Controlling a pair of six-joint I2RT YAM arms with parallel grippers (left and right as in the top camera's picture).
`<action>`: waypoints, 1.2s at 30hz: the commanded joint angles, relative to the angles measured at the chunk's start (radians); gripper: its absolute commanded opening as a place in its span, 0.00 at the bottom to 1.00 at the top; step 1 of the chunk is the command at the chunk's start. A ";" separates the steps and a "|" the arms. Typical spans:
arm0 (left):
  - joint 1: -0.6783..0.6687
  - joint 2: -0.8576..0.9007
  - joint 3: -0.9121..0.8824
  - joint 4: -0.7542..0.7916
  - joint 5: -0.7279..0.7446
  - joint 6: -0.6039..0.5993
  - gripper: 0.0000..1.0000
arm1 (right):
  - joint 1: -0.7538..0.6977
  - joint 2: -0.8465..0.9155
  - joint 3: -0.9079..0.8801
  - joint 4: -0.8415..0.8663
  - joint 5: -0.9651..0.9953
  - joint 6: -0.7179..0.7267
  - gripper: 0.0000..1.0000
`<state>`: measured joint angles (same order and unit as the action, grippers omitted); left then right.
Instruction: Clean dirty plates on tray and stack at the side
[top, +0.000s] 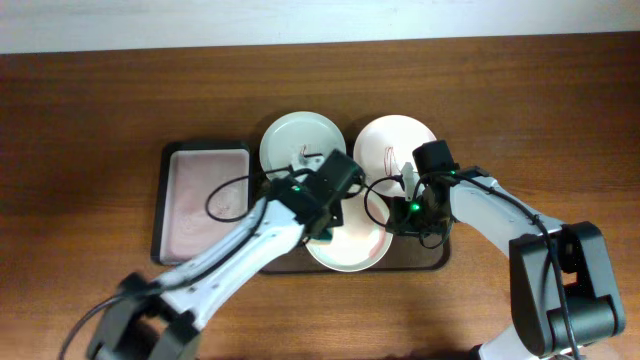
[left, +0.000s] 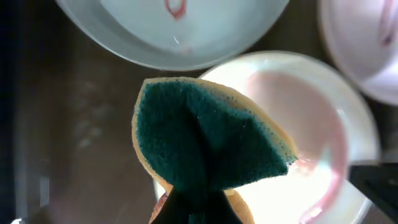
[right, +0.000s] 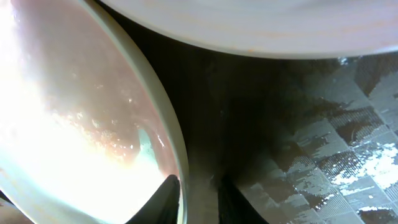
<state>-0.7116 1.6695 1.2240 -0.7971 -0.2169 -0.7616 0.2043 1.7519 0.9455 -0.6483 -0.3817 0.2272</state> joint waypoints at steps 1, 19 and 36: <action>0.076 -0.074 0.002 -0.025 0.014 0.095 0.00 | 0.033 0.007 0.007 -0.002 0.016 -0.009 0.21; 0.574 -0.069 -0.004 -0.034 0.380 0.647 0.00 | 0.084 -0.088 0.055 -0.035 0.115 0.002 0.04; 0.735 0.105 -0.113 0.161 0.383 0.778 0.02 | 0.372 -0.326 0.082 -0.045 0.996 -0.009 0.04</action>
<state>0.0212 1.7214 1.1252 -0.6521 0.1509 -0.0280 0.5144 1.4425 1.0046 -0.7120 0.3656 0.2234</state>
